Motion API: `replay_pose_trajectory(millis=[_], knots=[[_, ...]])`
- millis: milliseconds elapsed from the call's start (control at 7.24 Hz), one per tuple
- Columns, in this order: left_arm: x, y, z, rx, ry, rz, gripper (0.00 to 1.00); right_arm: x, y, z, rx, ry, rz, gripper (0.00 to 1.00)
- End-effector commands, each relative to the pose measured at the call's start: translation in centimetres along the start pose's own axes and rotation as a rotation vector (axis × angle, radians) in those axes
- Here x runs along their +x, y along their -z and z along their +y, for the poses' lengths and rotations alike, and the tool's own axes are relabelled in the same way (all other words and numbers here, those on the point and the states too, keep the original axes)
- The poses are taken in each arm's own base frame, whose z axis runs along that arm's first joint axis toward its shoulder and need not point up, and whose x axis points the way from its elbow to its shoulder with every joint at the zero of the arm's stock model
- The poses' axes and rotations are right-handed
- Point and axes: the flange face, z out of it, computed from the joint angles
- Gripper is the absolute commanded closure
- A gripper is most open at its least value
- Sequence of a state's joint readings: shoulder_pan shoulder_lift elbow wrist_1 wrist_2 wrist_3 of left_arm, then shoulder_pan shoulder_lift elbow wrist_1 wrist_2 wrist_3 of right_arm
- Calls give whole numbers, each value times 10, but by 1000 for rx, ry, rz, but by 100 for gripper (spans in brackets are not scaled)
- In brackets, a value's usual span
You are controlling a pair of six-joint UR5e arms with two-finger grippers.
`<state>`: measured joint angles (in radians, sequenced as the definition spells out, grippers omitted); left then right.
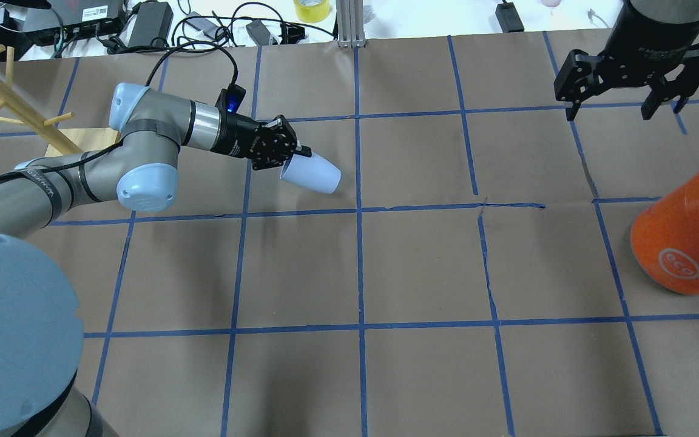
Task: Flip cup
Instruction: 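Lift the cup with the left gripper, tilting its mouth upward, then carry the cup toward the left arm, turning it mouth-up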
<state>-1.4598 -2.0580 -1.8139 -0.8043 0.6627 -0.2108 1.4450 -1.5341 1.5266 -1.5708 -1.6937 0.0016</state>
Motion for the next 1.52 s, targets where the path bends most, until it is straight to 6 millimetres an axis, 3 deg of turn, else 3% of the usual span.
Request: replay_pose_trajectory(millis=[0, 553, 829, 1382], knots=[[29, 26, -6, 68, 51, -47, 100, -1, -1, 0, -1, 2, 0, 0], [46, 83, -25, 341, -87, -627, 100, -1, -1, 0, -4, 2, 0, 0], [45, 111, -37, 350, -318, -901, 100, -1, -2, 0, -6, 2, 0, 0], [24, 95, -42, 320, -336, -906, 100, -3, -2, 1, -7, 5, -2, 0]])
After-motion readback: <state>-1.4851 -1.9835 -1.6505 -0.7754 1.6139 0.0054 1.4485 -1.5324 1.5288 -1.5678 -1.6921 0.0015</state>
